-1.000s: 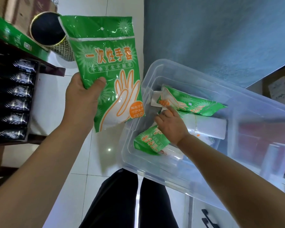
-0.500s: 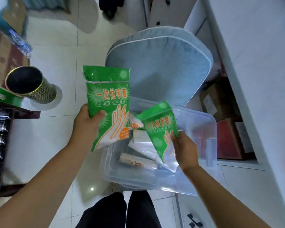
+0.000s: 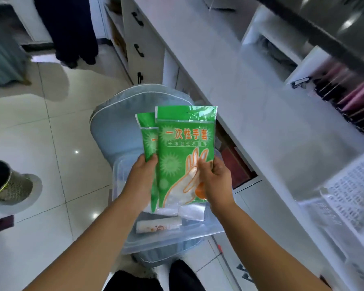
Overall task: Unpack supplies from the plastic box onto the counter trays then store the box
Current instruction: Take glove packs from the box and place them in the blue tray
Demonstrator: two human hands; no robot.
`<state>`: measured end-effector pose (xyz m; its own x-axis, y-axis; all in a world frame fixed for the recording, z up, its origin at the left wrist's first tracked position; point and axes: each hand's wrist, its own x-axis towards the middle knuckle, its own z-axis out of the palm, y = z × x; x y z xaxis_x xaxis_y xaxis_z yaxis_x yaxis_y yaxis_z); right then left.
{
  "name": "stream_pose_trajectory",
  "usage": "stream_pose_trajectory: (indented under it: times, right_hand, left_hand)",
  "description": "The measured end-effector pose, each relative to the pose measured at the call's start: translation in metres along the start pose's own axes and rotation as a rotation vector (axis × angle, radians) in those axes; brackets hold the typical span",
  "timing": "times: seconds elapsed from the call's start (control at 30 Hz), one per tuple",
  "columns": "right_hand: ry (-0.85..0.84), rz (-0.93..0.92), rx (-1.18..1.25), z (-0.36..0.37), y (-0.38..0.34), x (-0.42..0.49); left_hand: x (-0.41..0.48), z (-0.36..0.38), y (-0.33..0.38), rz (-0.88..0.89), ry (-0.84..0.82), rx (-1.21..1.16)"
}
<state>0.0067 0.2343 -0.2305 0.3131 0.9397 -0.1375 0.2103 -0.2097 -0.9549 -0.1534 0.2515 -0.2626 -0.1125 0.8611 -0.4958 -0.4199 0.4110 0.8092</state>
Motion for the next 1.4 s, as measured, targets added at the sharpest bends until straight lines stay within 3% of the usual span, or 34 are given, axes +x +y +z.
stream_pose_trajectory:
  times: [0.17, 0.4, 0.47, 0.63, 0.93, 1.27, 1.4]
  right_hand:
    - [0.154, -0.012, -0.027, -0.039, 0.004, -0.010]
    - [0.214, 0.058, -0.027, -0.125, 0.010, -0.028]
    - [0.229, 0.118, 0.030, -0.156, 0.012, -0.035]
    - [0.227, 0.151, -0.092, -0.242, 0.014, -0.062]
    - [0.445, 0.205, -0.032, -0.421, 0.027, -0.141]
    - [0.480, 0.230, -0.003, -0.537, 0.045, -0.182]
    - [0.457, 0.234, 0.083, -0.573, 0.045, -0.180]
  left_hand:
    - [-0.017, 0.043, -0.011, -0.078, -0.185, -0.017]
    - [-0.058, 0.118, -0.035, 0.006, -0.375, 0.131]
    - [-0.072, 0.142, -0.042, -0.020, -0.415, 0.114]
    - [-0.124, 0.208, -0.070, -0.105, -0.595, 0.054]
    - [-0.250, 0.335, -0.141, -0.106, -0.800, 0.165]
    - [-0.321, 0.426, -0.193, -0.133, -0.790, 0.130]
    - [-0.325, 0.464, -0.205, -0.153, -0.872, 0.159]
